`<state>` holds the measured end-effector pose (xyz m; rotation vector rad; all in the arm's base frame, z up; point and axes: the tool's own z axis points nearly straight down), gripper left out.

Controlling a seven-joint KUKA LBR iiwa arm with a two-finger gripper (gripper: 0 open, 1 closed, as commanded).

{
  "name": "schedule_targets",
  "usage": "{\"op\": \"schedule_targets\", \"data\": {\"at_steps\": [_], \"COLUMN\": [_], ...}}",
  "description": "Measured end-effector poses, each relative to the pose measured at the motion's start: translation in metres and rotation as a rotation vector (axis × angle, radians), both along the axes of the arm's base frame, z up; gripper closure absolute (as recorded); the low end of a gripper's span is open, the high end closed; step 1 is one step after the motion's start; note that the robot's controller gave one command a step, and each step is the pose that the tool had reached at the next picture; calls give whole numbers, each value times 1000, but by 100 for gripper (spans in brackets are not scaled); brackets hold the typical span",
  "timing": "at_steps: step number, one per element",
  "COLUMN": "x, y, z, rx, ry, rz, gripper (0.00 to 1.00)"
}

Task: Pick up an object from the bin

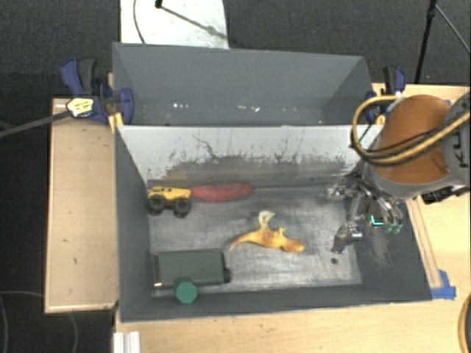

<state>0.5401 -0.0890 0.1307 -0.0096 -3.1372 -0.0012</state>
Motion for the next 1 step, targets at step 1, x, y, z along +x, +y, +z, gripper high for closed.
{"op": "schedule_targets", "data": {"at_steps": [1], "x": [2], "y": [0], "z": [4], "rx": [-1], "ry": [-7], "rz": [2], "gripper": [0]}}
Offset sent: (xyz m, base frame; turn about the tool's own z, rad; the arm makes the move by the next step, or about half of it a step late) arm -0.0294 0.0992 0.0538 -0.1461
